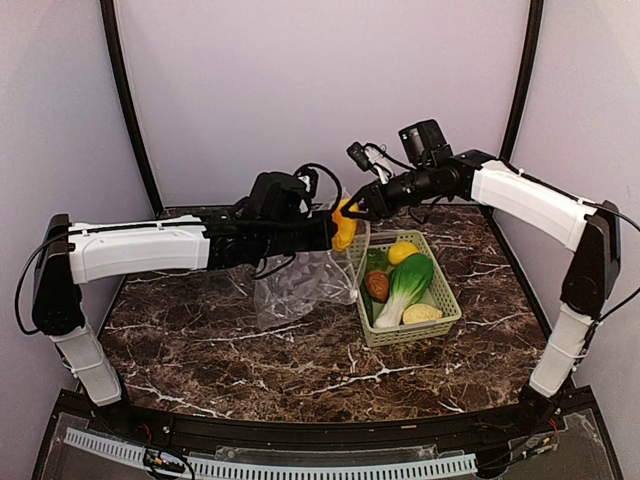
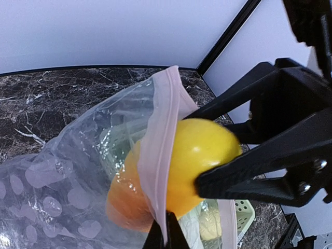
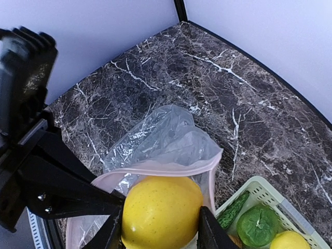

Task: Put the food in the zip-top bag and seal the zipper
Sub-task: Place the fake fruit in the zipper food storage bag, then adjust the zipper food storage bag at the center of the board.

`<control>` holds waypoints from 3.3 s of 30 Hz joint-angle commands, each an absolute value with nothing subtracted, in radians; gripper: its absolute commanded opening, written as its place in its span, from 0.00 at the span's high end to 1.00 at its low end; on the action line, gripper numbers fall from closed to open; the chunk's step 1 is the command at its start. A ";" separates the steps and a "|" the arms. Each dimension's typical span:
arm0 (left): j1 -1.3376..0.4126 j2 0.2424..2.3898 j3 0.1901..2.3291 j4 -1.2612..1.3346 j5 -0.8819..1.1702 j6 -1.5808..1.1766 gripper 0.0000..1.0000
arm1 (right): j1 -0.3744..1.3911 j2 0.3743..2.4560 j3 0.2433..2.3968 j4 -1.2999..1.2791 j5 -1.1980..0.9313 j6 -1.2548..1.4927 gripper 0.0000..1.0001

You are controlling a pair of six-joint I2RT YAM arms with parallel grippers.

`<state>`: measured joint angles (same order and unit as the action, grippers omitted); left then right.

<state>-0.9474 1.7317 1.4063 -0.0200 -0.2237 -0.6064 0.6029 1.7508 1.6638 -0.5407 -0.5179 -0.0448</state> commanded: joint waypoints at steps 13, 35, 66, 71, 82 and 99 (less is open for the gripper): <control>-0.953 1.641 1.312 0.091 -0.261 -0.600 0.99 | 0.644 1.771 1.794 -0.678 -0.604 -0.064 0.35; -0.954 1.694 1.313 0.080 -0.269 -0.605 0.99 | 0.644 1.696 1.680 -0.698 -0.388 0.045 0.38; -0.994 1.631 1.430 -0.168 -0.606 -0.544 0.99 | 0.685 1.850 2.042 -0.732 -0.286 0.118 1.00; -0.992 1.571 1.495 -0.290 -0.603 -0.414 0.99 | 0.684 1.857 2.095 -0.677 -0.338 0.112 1.00; -0.987 1.527 1.517 -0.537 -0.568 -0.447 0.99 | 0.686 1.906 2.061 -0.690 -0.347 0.088 1.00; -0.860 1.663 1.787 -0.806 -0.589 0.017 0.99 | 0.592 1.778 2.014 -0.706 -0.846 -0.082 0.34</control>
<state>-0.8600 1.6054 1.6989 -0.6811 -0.5762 -0.1551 0.6613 1.8797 2.0609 -0.7074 -0.7467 -0.0212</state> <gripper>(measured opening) 0.011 0.621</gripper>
